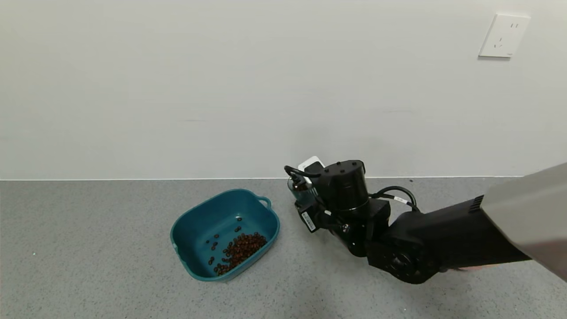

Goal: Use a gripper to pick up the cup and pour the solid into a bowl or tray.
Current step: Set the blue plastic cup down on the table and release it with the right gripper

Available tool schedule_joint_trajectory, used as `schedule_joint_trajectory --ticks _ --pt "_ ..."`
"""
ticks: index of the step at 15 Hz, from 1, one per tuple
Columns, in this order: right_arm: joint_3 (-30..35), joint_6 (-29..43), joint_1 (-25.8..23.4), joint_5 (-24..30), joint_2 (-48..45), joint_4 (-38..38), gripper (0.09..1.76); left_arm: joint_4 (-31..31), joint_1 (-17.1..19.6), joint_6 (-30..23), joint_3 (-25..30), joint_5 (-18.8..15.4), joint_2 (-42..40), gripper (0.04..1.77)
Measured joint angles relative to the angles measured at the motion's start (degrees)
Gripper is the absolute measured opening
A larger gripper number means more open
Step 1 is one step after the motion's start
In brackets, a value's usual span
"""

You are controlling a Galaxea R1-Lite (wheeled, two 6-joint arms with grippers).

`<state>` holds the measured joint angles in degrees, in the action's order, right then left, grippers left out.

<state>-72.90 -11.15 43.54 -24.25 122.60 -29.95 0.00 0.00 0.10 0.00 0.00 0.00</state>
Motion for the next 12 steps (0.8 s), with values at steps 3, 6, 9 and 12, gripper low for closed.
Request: schedule_joint_trajectory --ticks 3,6,9,12 --pt "4.52 2.82 -0.50 0.07 0.02 -4.89 1.34 0.00 0.00 -0.02 0.00 0.00 0.00 1.75" --pt "7.19 3.96 -1.73 0.20 0.33 -6.70 1.34 0.00 0.00 0.00 0.00 0.00 0.00 1.75" --pt "7.74 8.16 -1.73 0.18 0.61 -8.41 1.34 0.00 0.00 -0.02 0.00 0.00 0.00 1.75" --pt "7.74 11.92 -1.85 -0.04 0.69 -9.13 1.34 0.00 0.00 0.00 0.00 0.00 0.00 1.75"
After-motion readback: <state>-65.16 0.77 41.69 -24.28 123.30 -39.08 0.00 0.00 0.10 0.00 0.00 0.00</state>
